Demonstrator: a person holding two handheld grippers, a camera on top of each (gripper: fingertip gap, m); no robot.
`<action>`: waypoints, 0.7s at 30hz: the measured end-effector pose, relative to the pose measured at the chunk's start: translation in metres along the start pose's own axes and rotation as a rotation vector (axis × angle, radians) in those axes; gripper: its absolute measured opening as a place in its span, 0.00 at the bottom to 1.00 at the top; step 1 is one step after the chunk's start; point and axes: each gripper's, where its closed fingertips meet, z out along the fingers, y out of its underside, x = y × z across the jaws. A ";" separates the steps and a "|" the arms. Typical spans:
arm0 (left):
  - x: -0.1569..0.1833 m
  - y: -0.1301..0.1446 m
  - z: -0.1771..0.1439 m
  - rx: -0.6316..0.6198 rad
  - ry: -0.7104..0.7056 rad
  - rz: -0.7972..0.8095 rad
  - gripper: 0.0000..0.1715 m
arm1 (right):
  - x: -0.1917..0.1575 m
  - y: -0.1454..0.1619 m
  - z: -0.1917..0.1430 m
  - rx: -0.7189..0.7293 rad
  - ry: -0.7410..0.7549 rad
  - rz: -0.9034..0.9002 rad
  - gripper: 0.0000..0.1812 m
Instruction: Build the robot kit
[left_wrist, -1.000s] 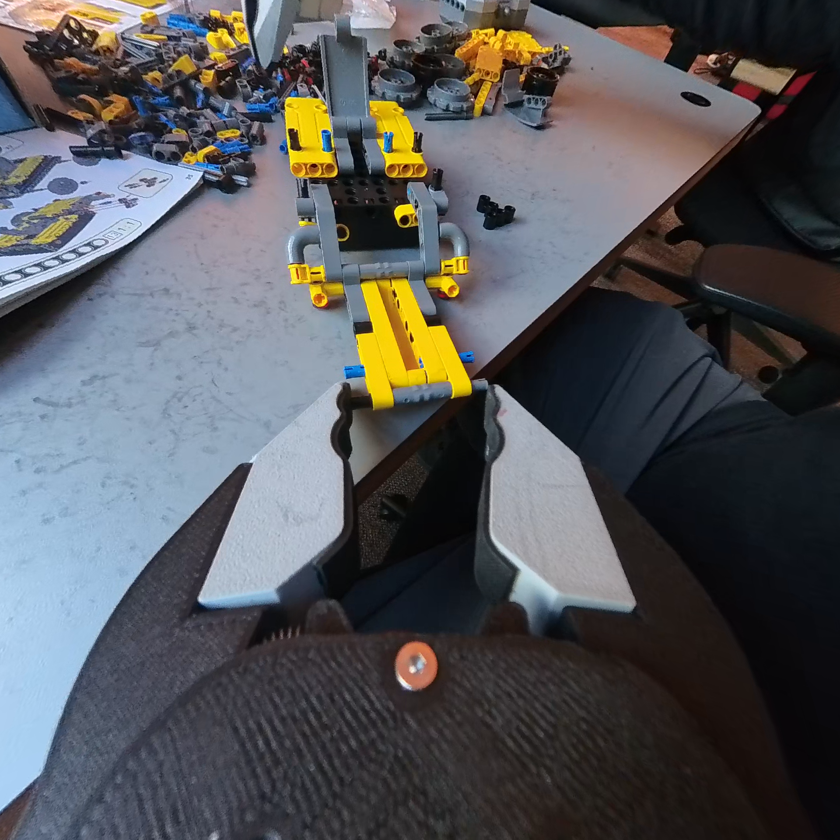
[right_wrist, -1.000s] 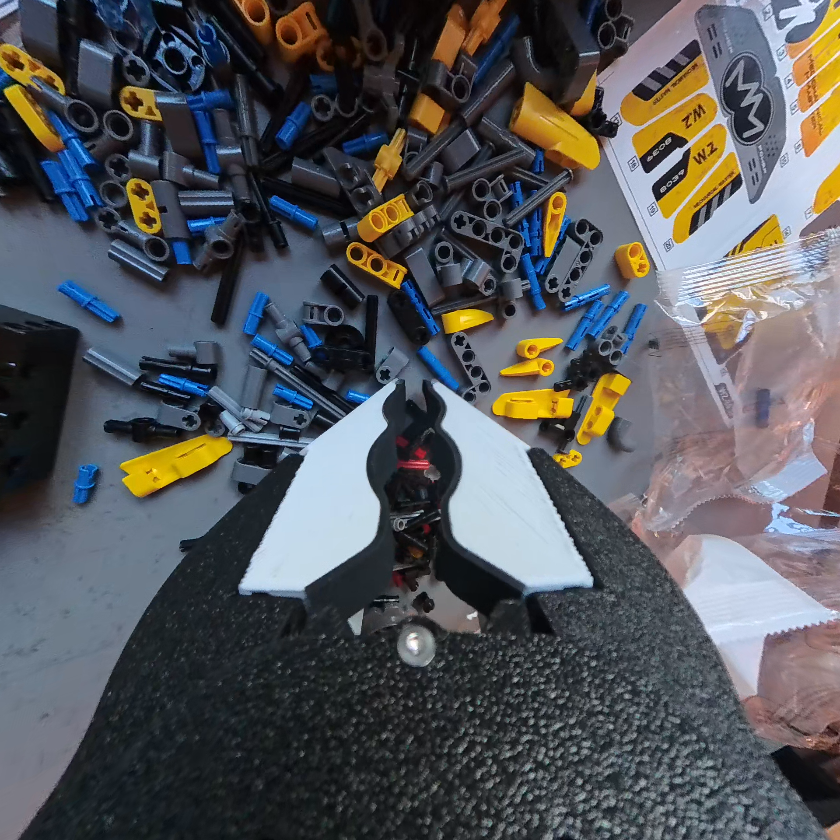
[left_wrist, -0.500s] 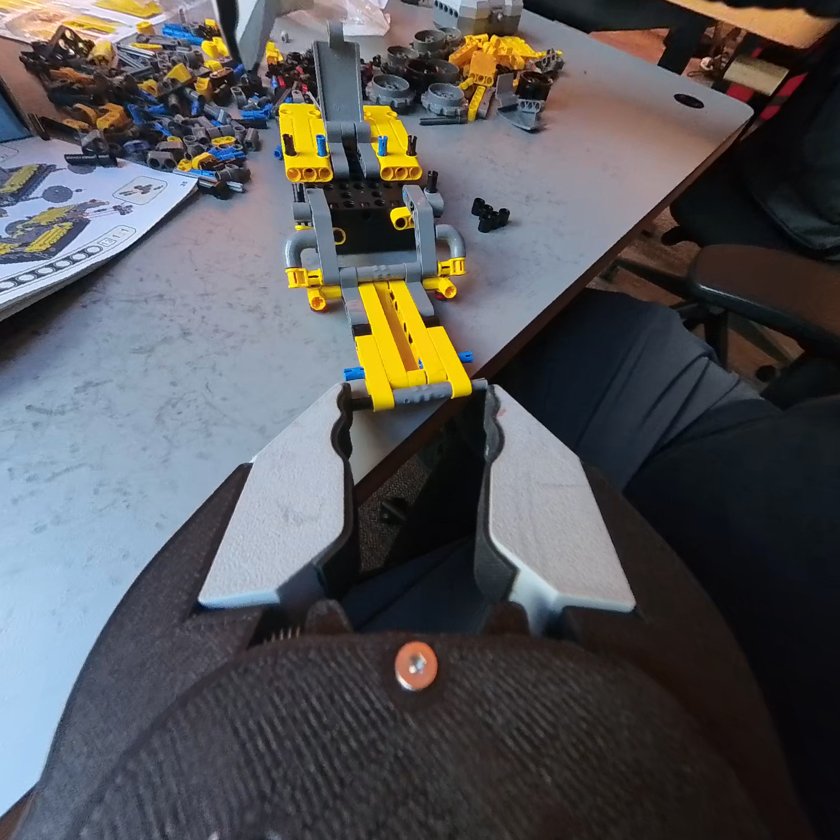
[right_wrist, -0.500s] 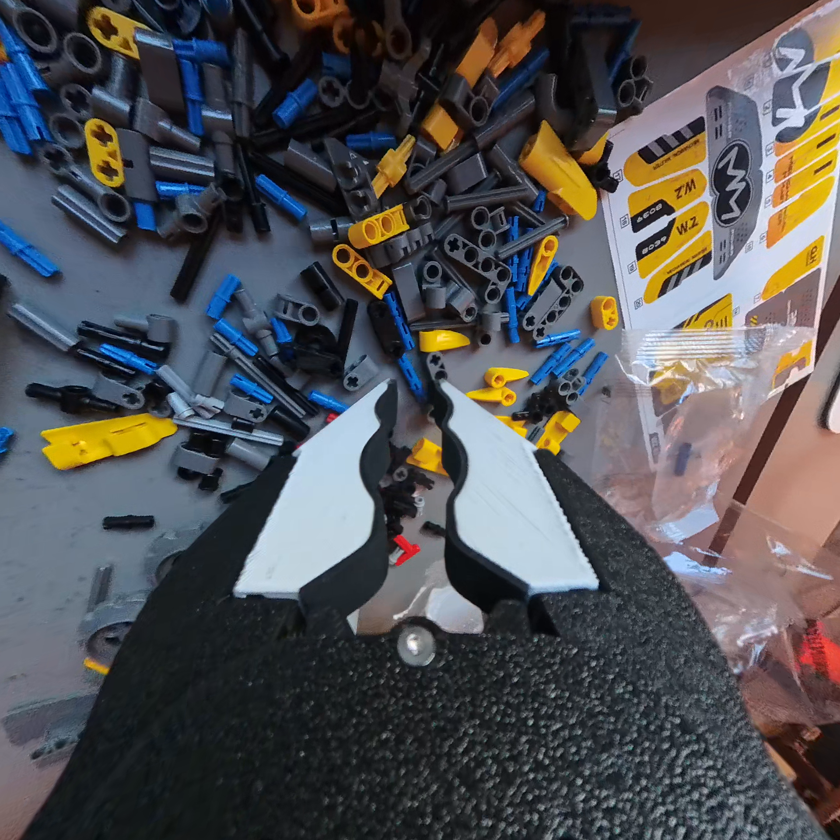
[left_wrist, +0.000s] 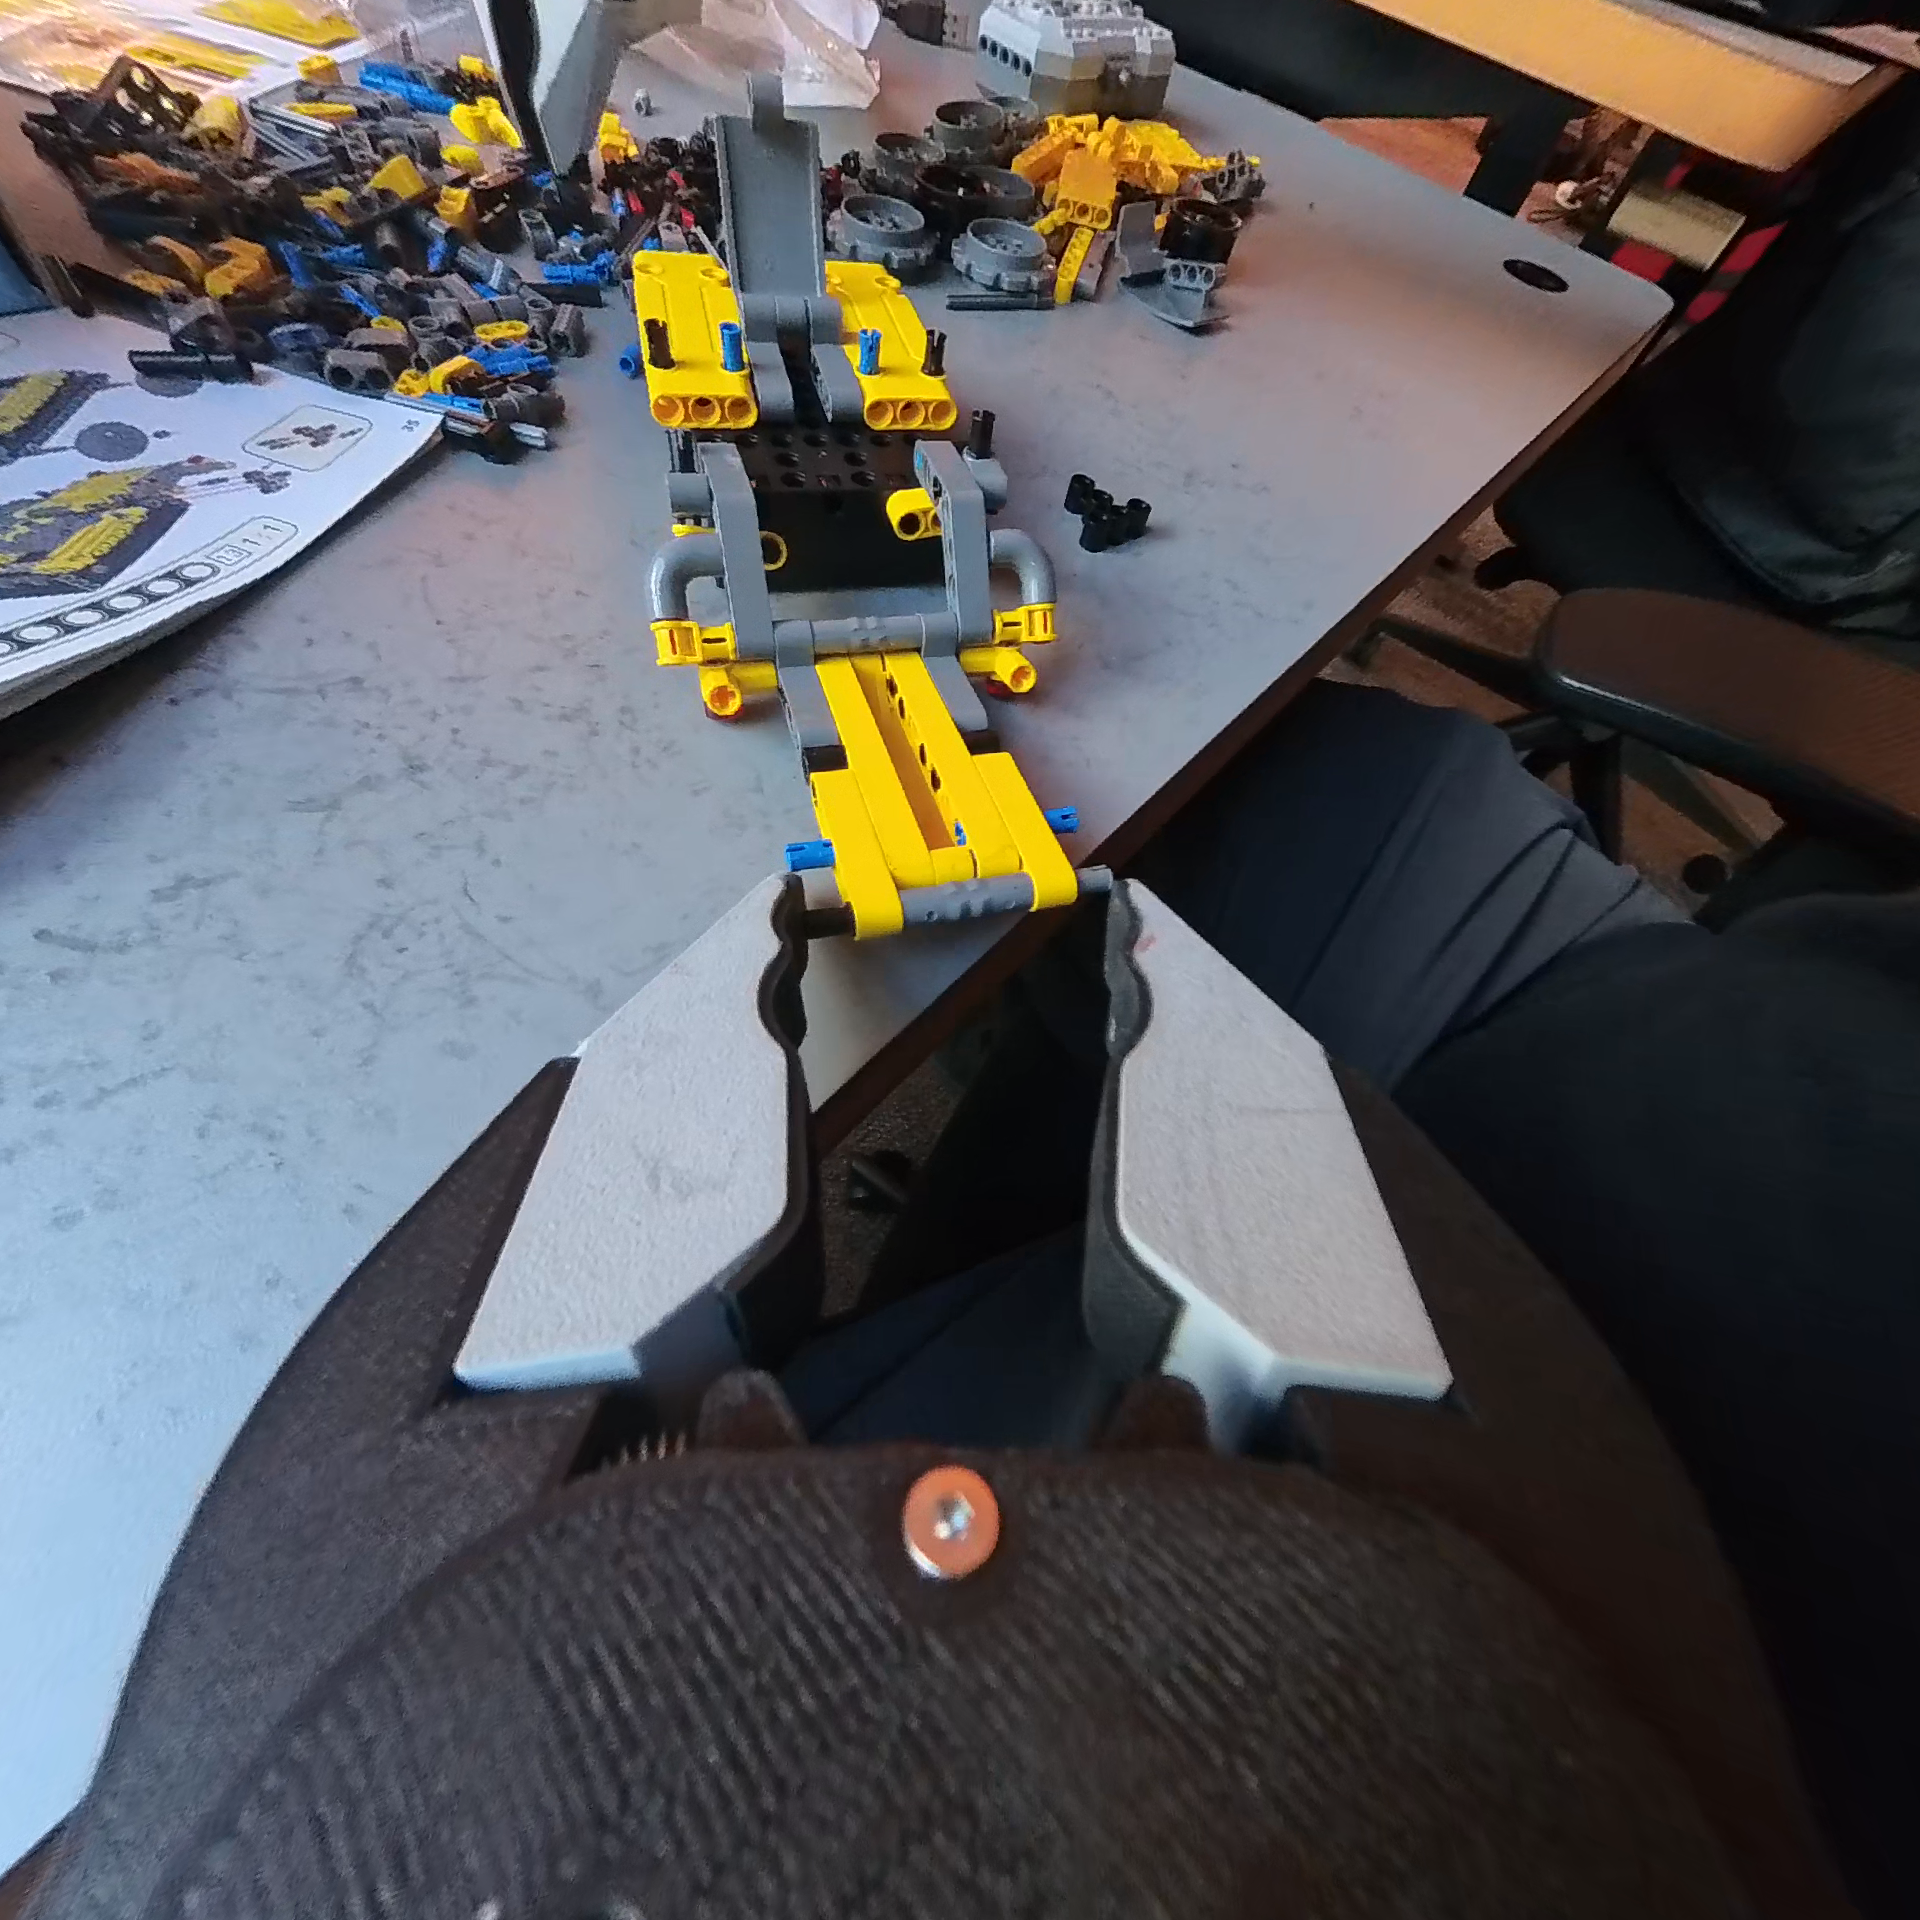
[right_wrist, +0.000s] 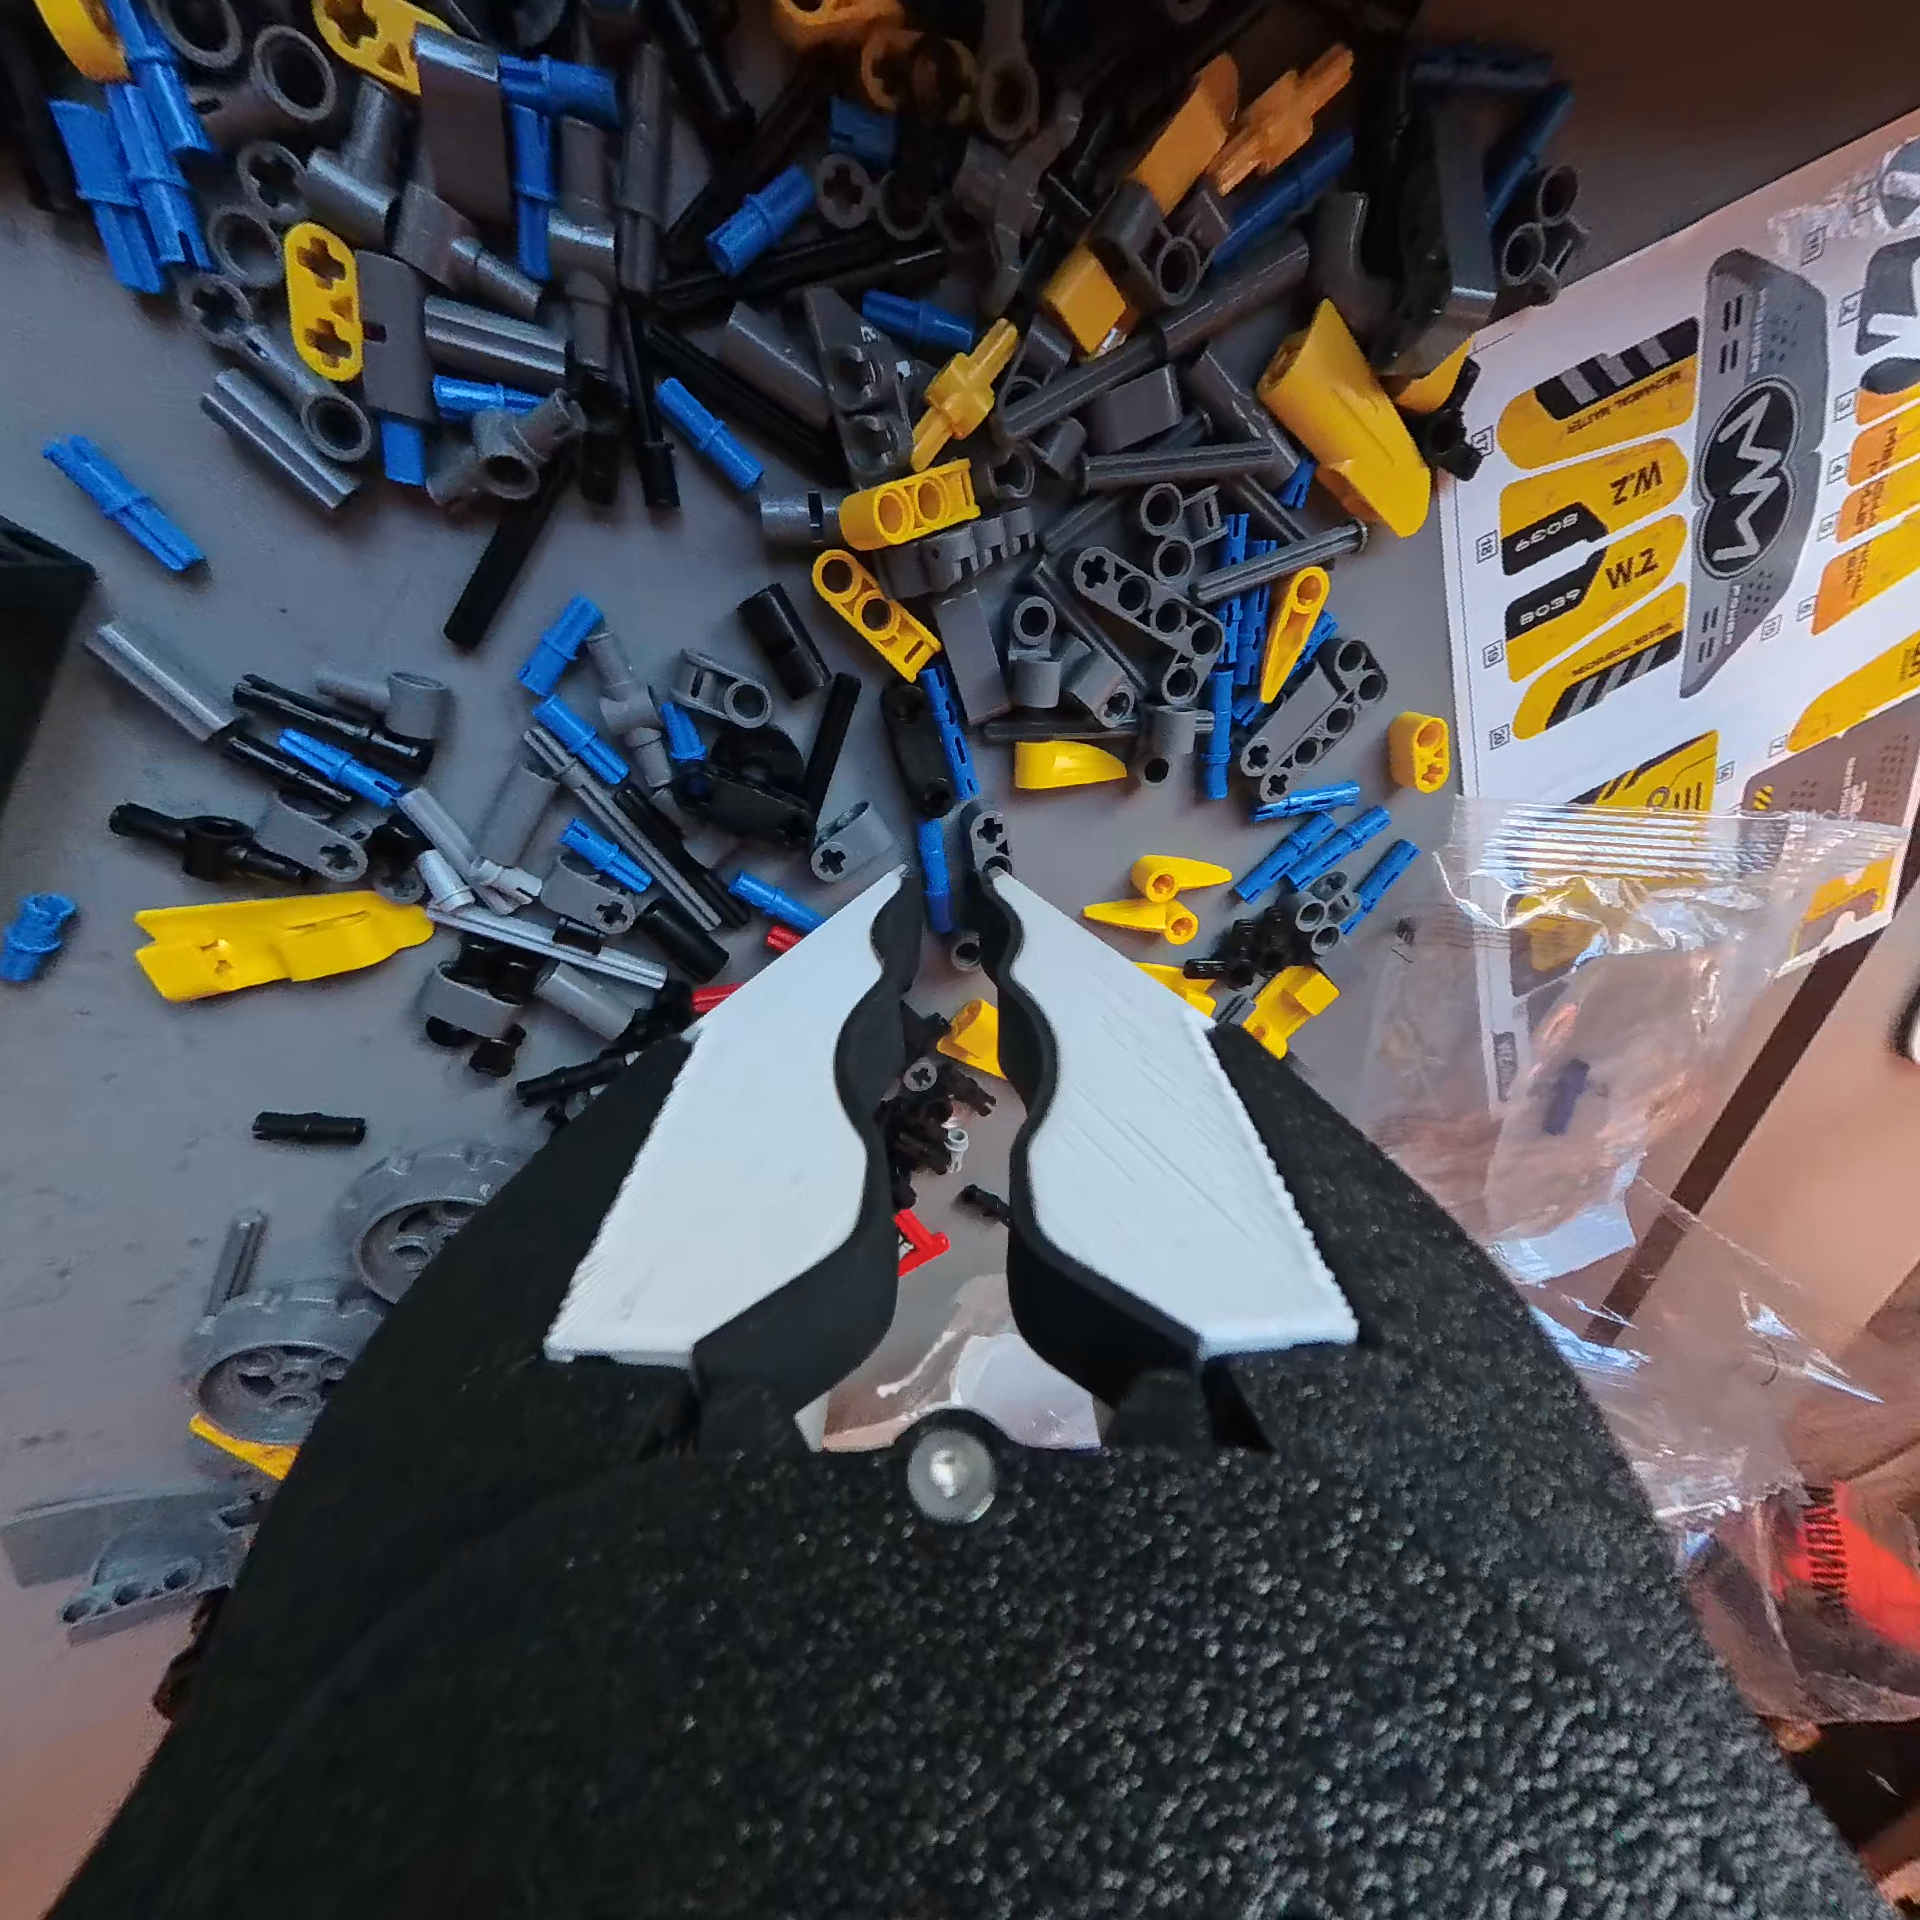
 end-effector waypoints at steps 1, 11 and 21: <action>0.000 0.000 0.000 0.000 0.001 -0.002 0.32 | 0.000 -0.001 0.000 0.006 0.001 0.004 0.05; -0.002 0.001 -0.001 -0.007 -0.009 0.000 0.32 | -0.006 -0.003 -0.002 0.012 0.084 -0.099 0.03; -0.001 0.001 -0.001 -0.003 0.002 -0.009 0.32 | -0.001 -0.004 -0.001 0.026 -0.015 0.047 0.19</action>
